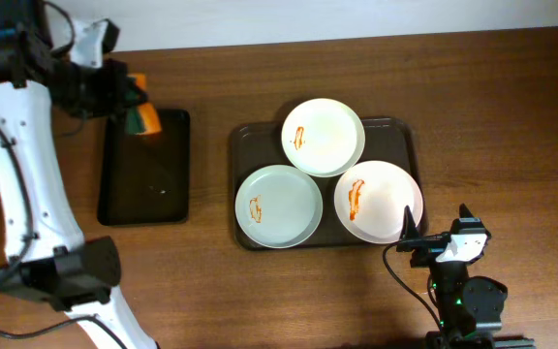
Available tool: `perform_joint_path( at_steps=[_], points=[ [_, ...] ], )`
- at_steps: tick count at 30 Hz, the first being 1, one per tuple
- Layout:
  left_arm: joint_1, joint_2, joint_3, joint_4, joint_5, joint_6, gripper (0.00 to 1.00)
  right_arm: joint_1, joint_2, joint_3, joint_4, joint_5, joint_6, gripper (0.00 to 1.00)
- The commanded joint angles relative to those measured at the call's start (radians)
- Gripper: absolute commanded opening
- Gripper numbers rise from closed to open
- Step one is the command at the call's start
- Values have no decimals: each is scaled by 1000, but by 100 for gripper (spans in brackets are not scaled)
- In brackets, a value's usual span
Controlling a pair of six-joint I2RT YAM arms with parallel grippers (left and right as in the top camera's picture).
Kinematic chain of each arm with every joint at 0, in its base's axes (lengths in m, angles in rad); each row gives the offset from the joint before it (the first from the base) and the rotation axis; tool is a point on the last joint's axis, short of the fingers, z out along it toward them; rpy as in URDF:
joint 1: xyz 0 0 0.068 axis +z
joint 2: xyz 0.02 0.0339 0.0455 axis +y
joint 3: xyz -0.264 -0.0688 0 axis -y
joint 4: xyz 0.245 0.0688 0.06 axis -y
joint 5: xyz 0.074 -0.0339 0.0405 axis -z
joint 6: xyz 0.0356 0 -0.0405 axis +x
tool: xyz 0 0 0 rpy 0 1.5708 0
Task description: Clean dirty plates on tray and stack at the side
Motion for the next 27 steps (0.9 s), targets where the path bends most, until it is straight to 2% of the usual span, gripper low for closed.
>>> perform_joint_path(
  at_steps=[1, 6, 8, 11, 15, 17, 22, 27],
  points=[
    [-133, 2, -40, -2, 9, 16, 0, 7, -5, -5, -5, 9, 1, 98],
    [-319, 2, -231, 77, -88, 12, 0, 7, -5, -5, -5, 9, 1, 98],
    [-389, 2, -365, 171, -90, -19, 0, 7, -5, -5, -5, 9, 1, 98],
    [-471, 2, -583, 343, -89, -133, 0, 7, -5, -5, -5, 9, 1, 98],
    [-562, 2, -807, 562, -90, -180, 0, 7, -5, -5, -5, 9, 2, 98],
    [-590, 2, -855, 623, -121, -231, 0, 7, -5, -5, -5, 9, 1, 98],
    [-624, 2, -888, 680, -359, -402, 0, 7, -5, -5, -5, 9, 1, 98],
    [-656, 2, -924, 686, -377, -559, 0, 7, -5, -5, -5, 9, 1, 98]
  ],
)
